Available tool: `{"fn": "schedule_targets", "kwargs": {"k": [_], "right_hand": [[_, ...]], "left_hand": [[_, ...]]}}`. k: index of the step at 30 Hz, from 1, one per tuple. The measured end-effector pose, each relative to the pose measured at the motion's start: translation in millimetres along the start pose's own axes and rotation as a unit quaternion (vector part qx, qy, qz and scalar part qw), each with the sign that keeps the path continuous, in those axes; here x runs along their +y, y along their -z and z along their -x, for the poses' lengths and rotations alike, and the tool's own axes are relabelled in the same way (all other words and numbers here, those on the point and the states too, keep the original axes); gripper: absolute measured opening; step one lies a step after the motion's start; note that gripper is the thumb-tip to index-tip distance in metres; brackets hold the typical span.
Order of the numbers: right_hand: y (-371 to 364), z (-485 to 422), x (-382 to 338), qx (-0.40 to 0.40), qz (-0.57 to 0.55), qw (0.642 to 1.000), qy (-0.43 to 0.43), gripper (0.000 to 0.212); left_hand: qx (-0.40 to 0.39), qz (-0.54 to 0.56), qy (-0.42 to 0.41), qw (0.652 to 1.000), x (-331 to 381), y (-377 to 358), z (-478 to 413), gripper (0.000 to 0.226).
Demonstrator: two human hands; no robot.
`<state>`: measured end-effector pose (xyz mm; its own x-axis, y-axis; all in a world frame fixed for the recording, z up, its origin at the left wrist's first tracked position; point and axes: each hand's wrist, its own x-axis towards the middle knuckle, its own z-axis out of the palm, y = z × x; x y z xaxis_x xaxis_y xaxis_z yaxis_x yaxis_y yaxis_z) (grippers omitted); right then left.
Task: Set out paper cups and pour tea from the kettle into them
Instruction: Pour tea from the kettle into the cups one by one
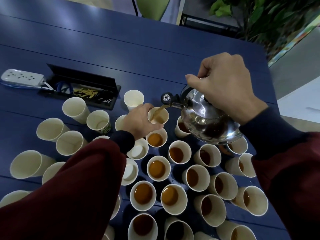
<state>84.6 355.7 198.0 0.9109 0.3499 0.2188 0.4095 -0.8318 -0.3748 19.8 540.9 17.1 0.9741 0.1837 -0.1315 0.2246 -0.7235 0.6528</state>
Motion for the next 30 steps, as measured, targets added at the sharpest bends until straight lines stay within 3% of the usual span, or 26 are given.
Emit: {"fn": "schedule_targets", "kwargs": {"k": [15, 23, 30], "right_hand": [[3, 4, -4, 0.014, -0.003, 1.000, -0.021, 0.030], [8, 4, -4, 0.038, -0.037, 0.998, -0.027, 0.036], [16, -4, -31, 0.080, -0.097, 0.992, -0.028, 0.041]], "left_hand": [[-0.020, -0.013, -0.007, 1.000, -1, 8, -2, 0.068], [-0.022, -0.058, 0.001, 0.998, 2, 28, 6, 0.090], [0.067, -0.083, 0.022, 0.994, -12, 70, 10, 0.064]]}}
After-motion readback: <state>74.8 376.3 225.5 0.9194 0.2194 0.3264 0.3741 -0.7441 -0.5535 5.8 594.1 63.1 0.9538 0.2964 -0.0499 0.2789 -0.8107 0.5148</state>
